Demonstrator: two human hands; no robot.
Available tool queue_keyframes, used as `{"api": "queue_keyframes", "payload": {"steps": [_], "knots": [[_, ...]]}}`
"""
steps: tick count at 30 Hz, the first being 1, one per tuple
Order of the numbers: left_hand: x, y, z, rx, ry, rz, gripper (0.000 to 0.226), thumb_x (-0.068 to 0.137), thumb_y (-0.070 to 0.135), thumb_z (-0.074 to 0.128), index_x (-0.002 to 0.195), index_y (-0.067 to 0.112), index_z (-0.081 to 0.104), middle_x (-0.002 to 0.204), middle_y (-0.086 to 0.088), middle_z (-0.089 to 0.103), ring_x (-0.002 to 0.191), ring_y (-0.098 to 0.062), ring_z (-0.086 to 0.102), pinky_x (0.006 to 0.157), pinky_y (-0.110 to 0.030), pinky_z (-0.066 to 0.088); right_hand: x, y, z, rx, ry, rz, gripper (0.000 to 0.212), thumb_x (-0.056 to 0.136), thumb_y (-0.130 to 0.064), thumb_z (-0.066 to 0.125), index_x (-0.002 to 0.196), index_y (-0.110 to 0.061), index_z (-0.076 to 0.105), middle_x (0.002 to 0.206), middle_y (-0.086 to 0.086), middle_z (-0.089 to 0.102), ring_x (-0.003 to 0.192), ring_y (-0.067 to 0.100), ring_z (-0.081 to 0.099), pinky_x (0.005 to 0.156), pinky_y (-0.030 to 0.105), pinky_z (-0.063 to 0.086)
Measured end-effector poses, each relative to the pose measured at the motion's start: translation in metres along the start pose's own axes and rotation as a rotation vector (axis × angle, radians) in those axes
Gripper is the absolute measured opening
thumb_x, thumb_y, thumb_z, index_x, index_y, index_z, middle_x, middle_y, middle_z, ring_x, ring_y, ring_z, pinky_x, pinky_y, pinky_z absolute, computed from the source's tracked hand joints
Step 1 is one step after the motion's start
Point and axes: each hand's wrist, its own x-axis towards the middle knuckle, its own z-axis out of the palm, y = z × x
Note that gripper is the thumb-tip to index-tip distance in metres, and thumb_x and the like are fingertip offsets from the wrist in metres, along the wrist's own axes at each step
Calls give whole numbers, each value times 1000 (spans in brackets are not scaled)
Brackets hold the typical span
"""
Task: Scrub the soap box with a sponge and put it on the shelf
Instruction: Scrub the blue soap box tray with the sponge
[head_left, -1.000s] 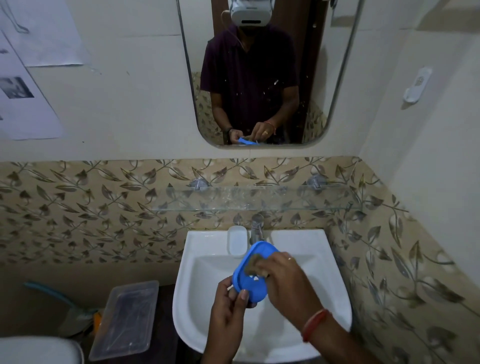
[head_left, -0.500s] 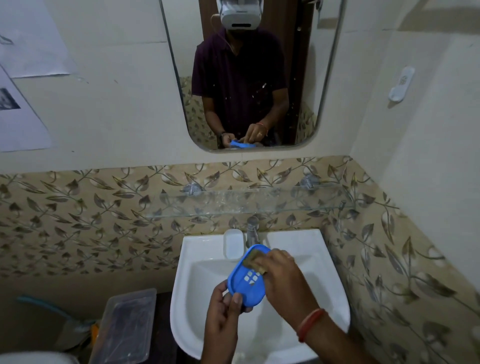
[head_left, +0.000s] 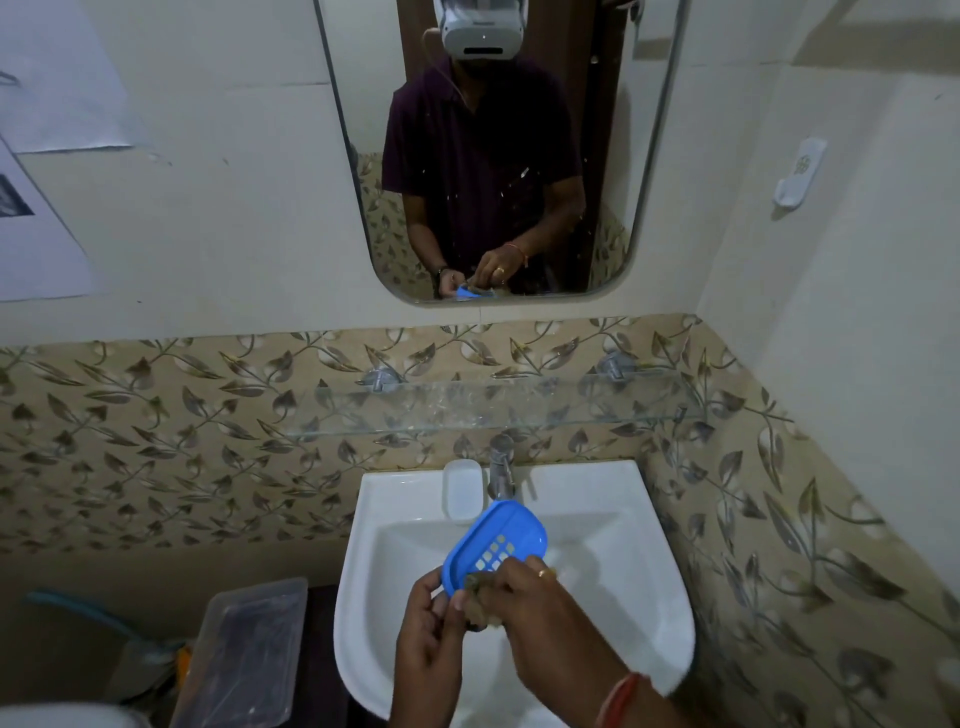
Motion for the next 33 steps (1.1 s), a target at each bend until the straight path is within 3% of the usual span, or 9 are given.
{"api": "queue_keyframes", "payload": {"steps": [3, 6, 12, 19, 21, 24, 28, 31, 33], "knots": [[-6, -3, -3, 23, 3, 5, 24, 97, -10, 50, 114, 7, 54, 80, -15, 79, 64, -21, 71, 62, -22, 58, 15, 21, -15, -34, 15, 58, 29, 94, -20, 41, 104, -26, 68, 95, 0, 54, 89, 17, 42, 76, 22, 33], [-6, -2, -1, 58, -3, 28, 23, 96, -2, 56, 114, 12, 56, 81, -13, 79, 65, -20, 72, 64, -20, 58, 26, 36, -30, -21, 107, 209, 18, 93, -21, 54, 100, -21, 70, 91, -3, 48, 89, 12, 37, 80, 19, 33], [1, 0, -5, 101, 5, 31, 25, 96, -6, 53, 116, 9, 55, 88, -13, 80, 73, -20, 74, 70, -27, 59, 0, 6, 0, -31, -41, 20, 22, 92, -21, 44, 99, -30, 63, 88, -8, 44, 85, 9, 35, 73, 15, 27], [-1, 2, -1, 103, 41, 69, 26, 93, 27, 64, 115, 18, 56, 90, -6, 80, 72, -21, 72, 70, -22, 58, 20, 22, -30, -89, 105, 244, 28, 95, -12, 51, 114, -25, 66, 101, 0, 48, 95, 14, 37, 83, 17, 31], [1, 1, -1, 85, 43, 72, 24, 94, 25, 63, 116, 18, 56, 93, -7, 80, 77, -21, 73, 72, -24, 58, 11, 12, -16, -70, 19, 196, 35, 92, -3, 46, 118, -20, 63, 109, 5, 49, 101, 20, 41, 82, 23, 32], [1, 2, -3, 97, 38, 77, 24, 95, 20, 63, 118, 19, 56, 97, -6, 80, 89, -22, 76, 77, -26, 60, -6, -4, 3, 5, -20, 157, 22, 97, -19, 43, 108, -24, 62, 102, -3, 50, 98, 17, 44, 75, 13, 29], [-4, -1, -3, 152, 12, 90, 24, 90, 27, 61, 113, 32, 56, 92, -4, 80, 81, -22, 75, 77, -27, 60, 13, 20, -18, -115, 104, 238, 36, 89, -1, 52, 114, -25, 64, 101, 0, 50, 99, 19, 44, 83, 22, 35], [-2, 2, 0, 96, -19, 77, 20, 97, 13, 61, 115, 19, 54, 87, -7, 81, 75, -22, 75, 73, -29, 59, 32, 17, -28, -121, 235, 313, 37, 83, 0, 61, 110, -25, 67, 96, -4, 51, 95, 14, 43, 86, 22, 44], [1, 10, 1, 30, -44, 52, 21, 97, 0, 55, 115, 12, 54, 82, -13, 80, 69, -21, 72, 68, -24, 59, 33, 1, -20, -55, 242, 240, 33, 84, -4, 57, 108, -24, 67, 100, -4, 56, 94, 14, 46, 85, 23, 46]]}}
